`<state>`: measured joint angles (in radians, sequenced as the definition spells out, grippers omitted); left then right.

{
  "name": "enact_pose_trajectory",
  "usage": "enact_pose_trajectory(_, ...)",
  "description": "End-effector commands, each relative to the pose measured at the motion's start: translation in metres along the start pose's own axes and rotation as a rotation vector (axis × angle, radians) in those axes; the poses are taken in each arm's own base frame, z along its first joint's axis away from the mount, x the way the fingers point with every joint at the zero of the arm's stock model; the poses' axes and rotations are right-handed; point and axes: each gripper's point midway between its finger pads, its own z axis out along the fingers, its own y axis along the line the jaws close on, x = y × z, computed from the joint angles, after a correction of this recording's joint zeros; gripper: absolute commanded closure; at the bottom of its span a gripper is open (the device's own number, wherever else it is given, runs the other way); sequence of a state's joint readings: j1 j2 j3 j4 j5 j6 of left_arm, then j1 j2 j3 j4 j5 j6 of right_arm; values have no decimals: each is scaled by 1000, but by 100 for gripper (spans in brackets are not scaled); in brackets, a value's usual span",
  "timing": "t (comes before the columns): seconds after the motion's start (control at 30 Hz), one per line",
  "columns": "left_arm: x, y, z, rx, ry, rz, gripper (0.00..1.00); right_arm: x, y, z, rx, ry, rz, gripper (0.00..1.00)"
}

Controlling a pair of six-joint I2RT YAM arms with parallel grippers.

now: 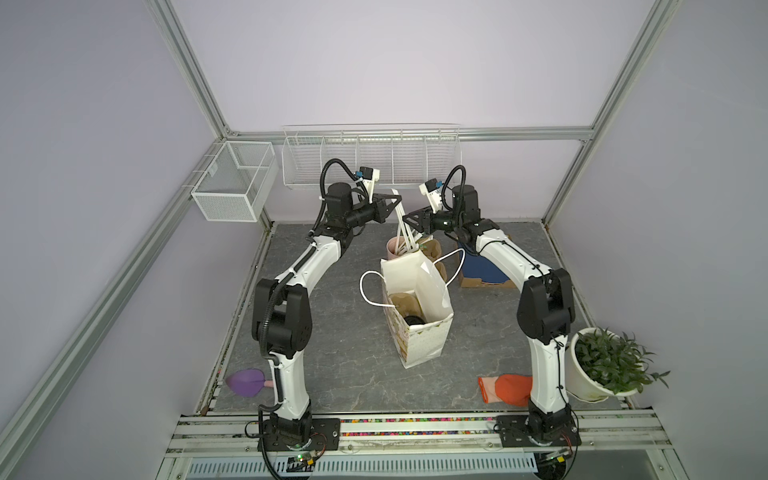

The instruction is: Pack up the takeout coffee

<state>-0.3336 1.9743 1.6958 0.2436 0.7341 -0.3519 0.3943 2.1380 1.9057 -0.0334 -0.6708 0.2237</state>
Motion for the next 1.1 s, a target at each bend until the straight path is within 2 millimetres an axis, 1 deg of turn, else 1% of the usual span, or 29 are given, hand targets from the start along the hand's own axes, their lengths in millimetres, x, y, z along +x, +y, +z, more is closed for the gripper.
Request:
enact_pose_trajectory(0.0, -3, -3, 4, 29, -7, 7, 100, -3, 9, 3, -45, 1, -24, 56)
enact_pose_trajectory(0.1, -1, -2, 4, 27, -5, 5, 100, -2, 10, 4, -46, 4, -24, 60)
enact_pose_trajectory(0.3, 0, 0, 5, 25, -3, 6, 100, 1, 7, 6, -41, 11, -22, 74)
enact_pose_trajectory(0.33, 0, -1, 6, 25, -1, 6, 100, 1, 6, 6, -40, 11, -21, 78)
enact_pose_trajectory(0.37, 1, 0, 6, 25, 1, 7, 100, 0, 5, 5, -37, 11, -21, 89)
enact_pose_trajectory(0.4, 1, 0, 6, 22, 2, 7, 97, -1, 6, 5, -35, 13, -23, 93)
enact_pose_trajectory(0.43, 2, 1, 6, 19, 3, 7, 93, -1, 4, 5, -31, 13, -21, 93)
enact_pose_trajectory(0.53, 4, 2, 7, 13, 11, 12, 84, -1, 2, 6, -23, 12, -22, 93)
enact_pose_trajectory(0.63, 7, 1, 8, 11, 18, 15, 70, -4, -2, 3, -2, 3, -24, 93)
enact_pose_trajectory(0.67, 8, 1, 8, 10, 21, 18, 67, -5, -4, 2, 6, -5, -24, 93)
enact_pose_trajectory(0.8, 9, 1, 9, 5, 27, 20, 65, -8, -7, -3, 17, -16, -26, 93)
enact_pose_trajectory(0.9, 7, 0, 8, 4, 23, 25, 64, -10, -8, -8, 43, -23, -39, 93)
enact_pose_trajectory(0.97, 2, -2, 5, -8, 12, 35, 62, -18, -8, -16, 60, -48, -51, 93)
enact_pose_trajectory(1.07, -13, -6, -1, -26, -22, 50, 60, -37, 3, -30, 73, -95, -85, 93)
